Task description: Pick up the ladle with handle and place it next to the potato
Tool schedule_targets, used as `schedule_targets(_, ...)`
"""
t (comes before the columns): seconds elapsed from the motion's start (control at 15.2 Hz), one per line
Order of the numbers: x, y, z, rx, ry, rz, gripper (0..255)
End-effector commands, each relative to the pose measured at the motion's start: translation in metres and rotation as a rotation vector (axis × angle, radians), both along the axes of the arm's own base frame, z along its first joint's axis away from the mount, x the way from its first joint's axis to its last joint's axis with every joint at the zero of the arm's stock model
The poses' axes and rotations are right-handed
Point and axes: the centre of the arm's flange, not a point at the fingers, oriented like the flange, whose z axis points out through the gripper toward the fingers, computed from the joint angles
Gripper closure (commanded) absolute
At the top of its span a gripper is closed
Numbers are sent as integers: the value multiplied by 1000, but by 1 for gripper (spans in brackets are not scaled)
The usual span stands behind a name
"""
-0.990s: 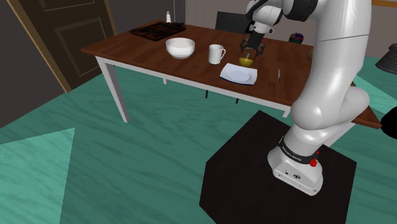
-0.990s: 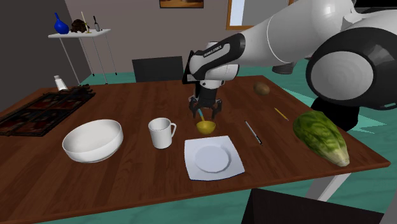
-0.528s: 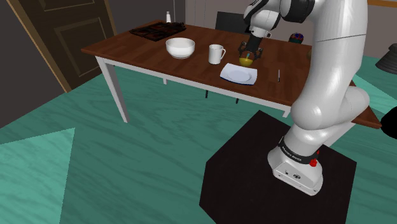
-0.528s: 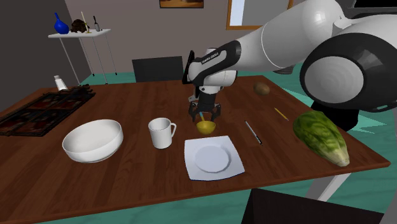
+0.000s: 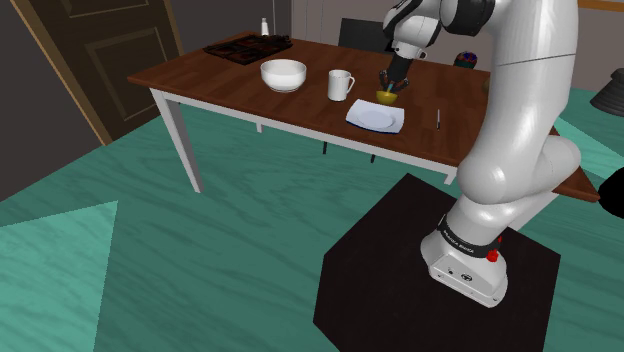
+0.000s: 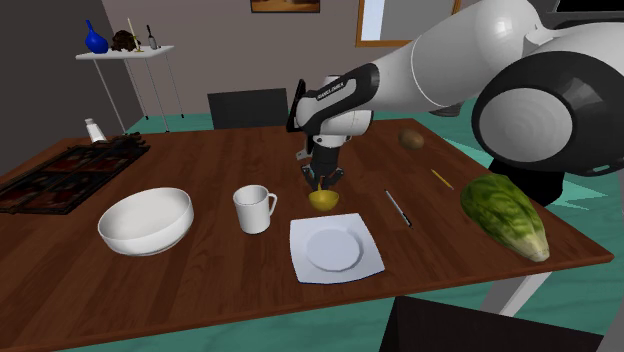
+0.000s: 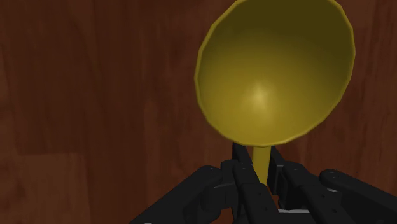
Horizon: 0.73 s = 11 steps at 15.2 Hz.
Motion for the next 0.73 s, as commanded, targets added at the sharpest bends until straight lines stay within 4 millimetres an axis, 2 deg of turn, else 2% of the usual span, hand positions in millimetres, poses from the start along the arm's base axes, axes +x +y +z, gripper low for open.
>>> schedule_targets(0.0, 0, 0, 0, 1, 0, 1, 255)
schedule_targets(0.33, 0, 0, -1, 0, 0, 1, 255)
schedule_targets(0.66, 0, 0, 26, 0, 0, 1, 255)
